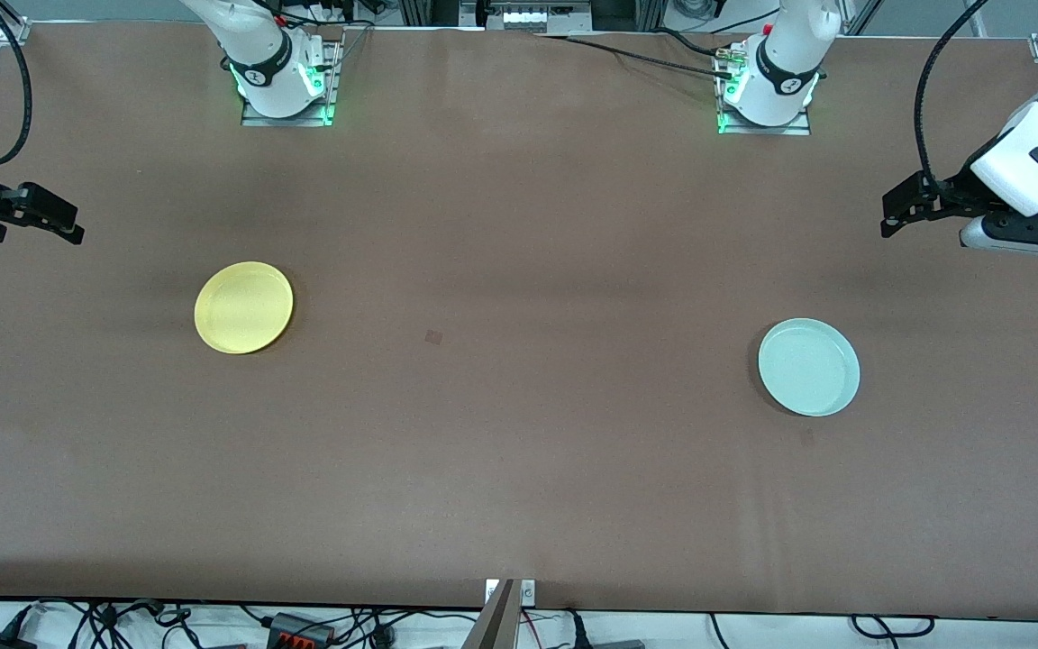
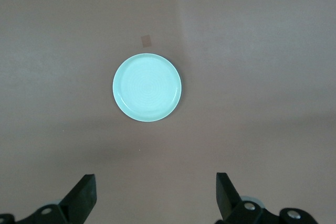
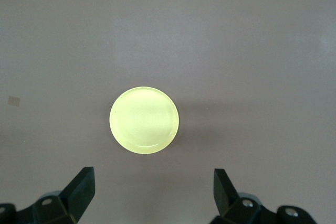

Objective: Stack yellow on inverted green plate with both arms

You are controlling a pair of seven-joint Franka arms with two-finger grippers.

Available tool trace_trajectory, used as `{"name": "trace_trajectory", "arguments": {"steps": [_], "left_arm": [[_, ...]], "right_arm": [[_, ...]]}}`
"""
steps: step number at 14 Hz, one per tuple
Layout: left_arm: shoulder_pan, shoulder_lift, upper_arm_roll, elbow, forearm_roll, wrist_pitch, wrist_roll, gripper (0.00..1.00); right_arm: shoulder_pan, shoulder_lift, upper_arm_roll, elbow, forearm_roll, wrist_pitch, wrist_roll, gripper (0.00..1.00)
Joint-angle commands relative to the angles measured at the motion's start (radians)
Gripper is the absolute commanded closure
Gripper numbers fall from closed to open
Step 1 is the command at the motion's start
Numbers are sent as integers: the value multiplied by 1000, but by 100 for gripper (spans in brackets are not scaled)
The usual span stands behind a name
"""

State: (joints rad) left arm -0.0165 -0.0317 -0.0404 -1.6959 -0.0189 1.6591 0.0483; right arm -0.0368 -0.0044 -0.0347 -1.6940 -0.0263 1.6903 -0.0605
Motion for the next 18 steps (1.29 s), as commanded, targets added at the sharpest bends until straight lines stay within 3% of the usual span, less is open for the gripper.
{"name": "trace_trajectory", "arguments": {"steps": [1,18], "left_arm": [[-2,7,5,22,-12,-15,47,0],[-2,10,7,22,-12,-18,45,0]], "right_arm": [[-6,-16,-1,-9,6,-6,4,0],[-34,-17,-2,-9,11,-46,-10,0]]}}
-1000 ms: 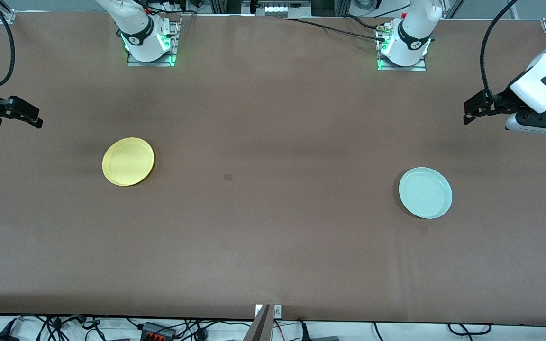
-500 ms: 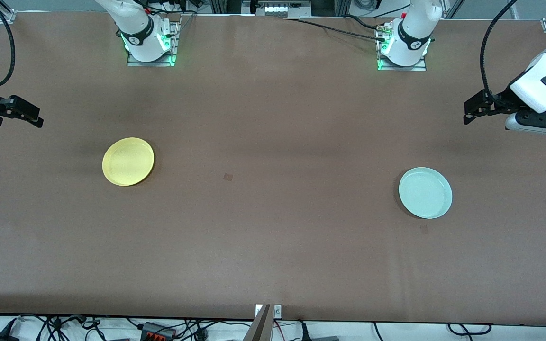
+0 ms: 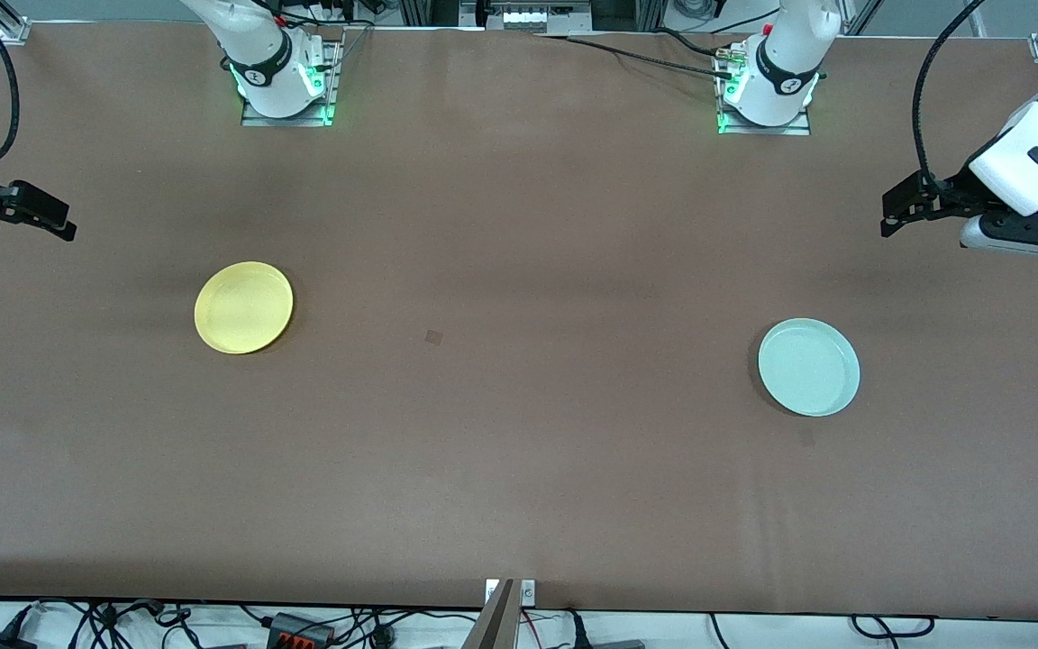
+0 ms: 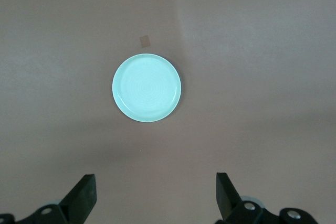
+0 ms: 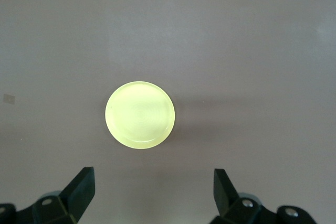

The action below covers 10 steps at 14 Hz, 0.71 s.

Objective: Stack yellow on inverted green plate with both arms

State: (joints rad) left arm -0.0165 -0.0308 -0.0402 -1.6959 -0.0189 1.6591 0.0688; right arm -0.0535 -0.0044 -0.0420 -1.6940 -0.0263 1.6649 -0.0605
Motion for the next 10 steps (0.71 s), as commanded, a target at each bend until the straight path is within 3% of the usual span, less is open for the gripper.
{"name": "trace_trajectory", "arguments": {"steps": [1,10], "left_arm": [[-2,9,6,22,-12,-18,25,0],[-2,12,13,22,-13,-19,16,0]], "right_arm": [[-17,-17,5,-9,11,-24,-10,0],[-23,-17,5,-10,12,-40,-10,0]]}}
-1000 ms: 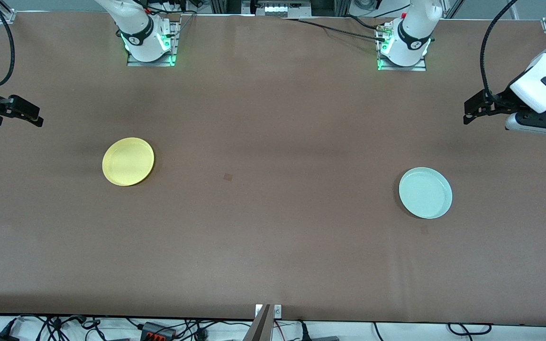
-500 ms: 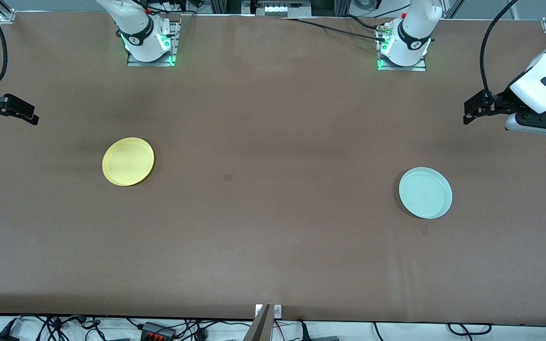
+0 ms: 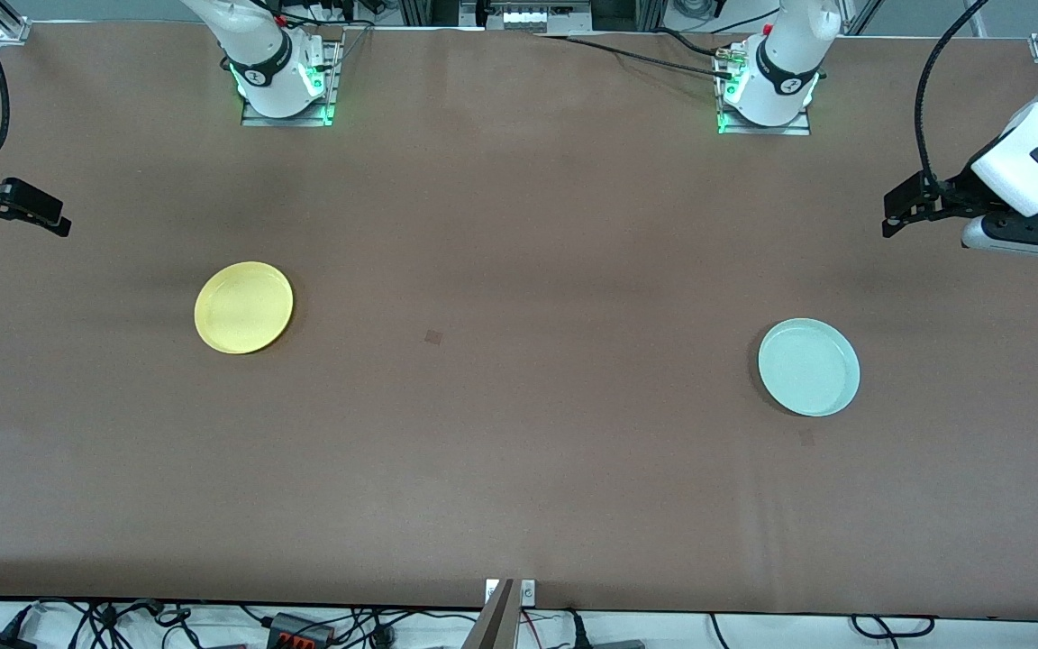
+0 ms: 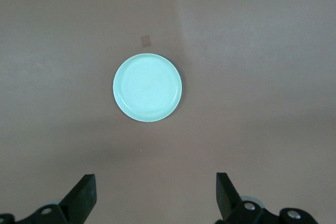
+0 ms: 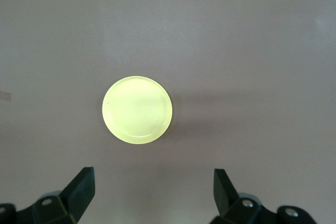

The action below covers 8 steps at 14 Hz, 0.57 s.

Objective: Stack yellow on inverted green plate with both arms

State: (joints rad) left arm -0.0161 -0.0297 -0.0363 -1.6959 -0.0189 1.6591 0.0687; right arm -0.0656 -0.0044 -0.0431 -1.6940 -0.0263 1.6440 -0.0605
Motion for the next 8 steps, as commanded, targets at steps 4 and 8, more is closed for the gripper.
{"name": "trace_trajectory", "arguments": {"steps": [4,8], "left_arm": [[-1,46,10,38,-16,-27,13,0],[41,154,12,146,-16,-25,14,0]], "right_arm": [[-11,-17,6,-12,12,-26,-10,0],[-8,-16,6,-12,12,-20,-9,0]]}}
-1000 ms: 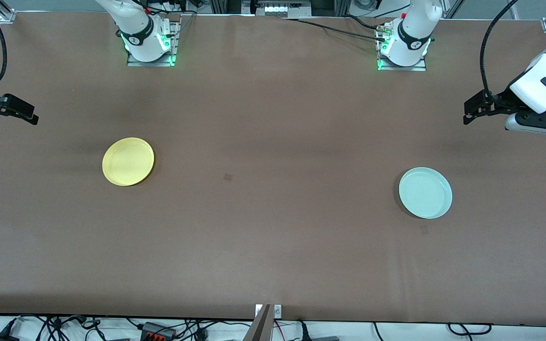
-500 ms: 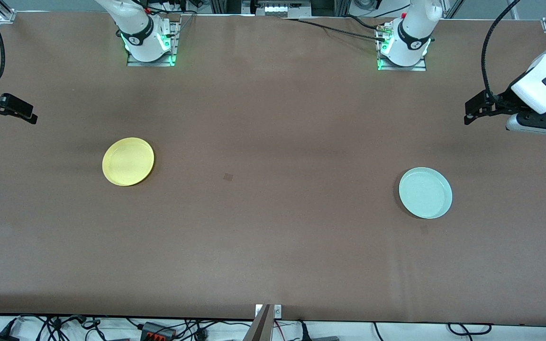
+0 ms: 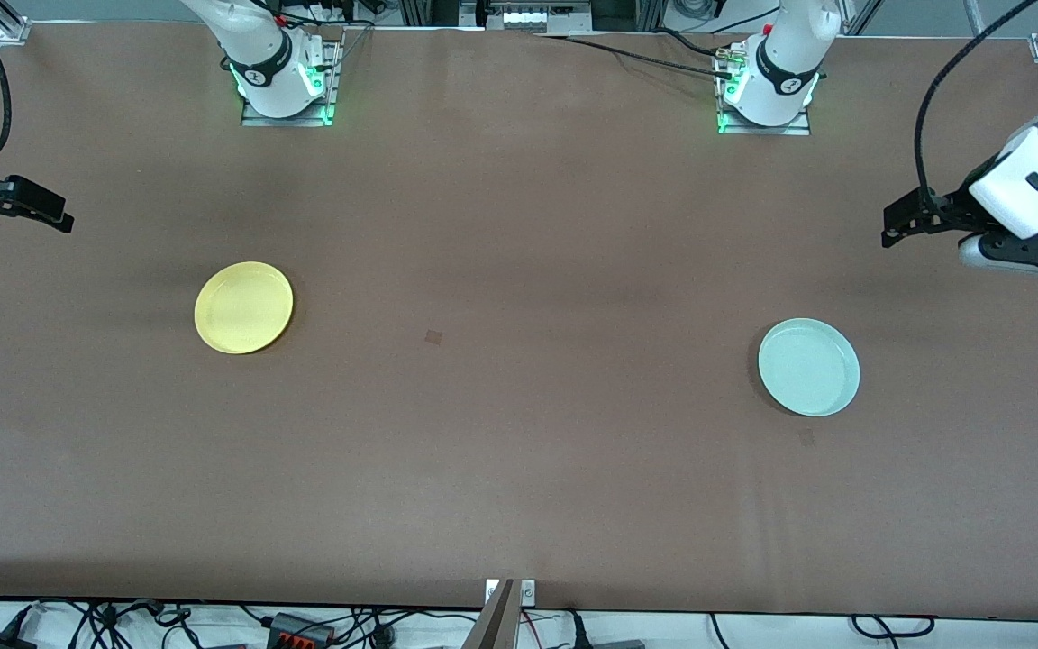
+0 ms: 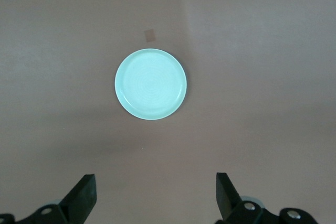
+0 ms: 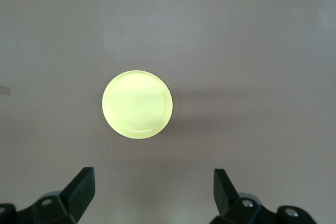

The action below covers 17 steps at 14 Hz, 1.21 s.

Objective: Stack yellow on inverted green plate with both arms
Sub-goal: 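Lower the left gripper to the green plate rim and grasp it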

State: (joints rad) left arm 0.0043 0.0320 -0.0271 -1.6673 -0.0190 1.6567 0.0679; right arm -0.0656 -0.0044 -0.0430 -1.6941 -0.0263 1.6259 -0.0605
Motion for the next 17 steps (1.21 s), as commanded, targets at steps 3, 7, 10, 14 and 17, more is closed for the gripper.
{"name": "trace_trajectory", "arguments": {"steps": [3,7,10,14,17], "left_arm": [[48,202,3,216,-22,-15,13,0],[94,328,1,274,-33,-12,27,0],[126,391,1,264,-30,55,29,0],[160,480,-5,241,-32,86,32,0],[195,545,-10,207,-33,179,142,0]], "right_arm": [[-7,-16,8,-12,12,2,-9,0],[-7,-16,8,-12,12,2,-9,0],[-7,-16,8,-12,12,0,-9,0],[-7,-17,8,-10,12,0,-9,0],[-7,-17,8,-10,12,2,-9,0]]}}
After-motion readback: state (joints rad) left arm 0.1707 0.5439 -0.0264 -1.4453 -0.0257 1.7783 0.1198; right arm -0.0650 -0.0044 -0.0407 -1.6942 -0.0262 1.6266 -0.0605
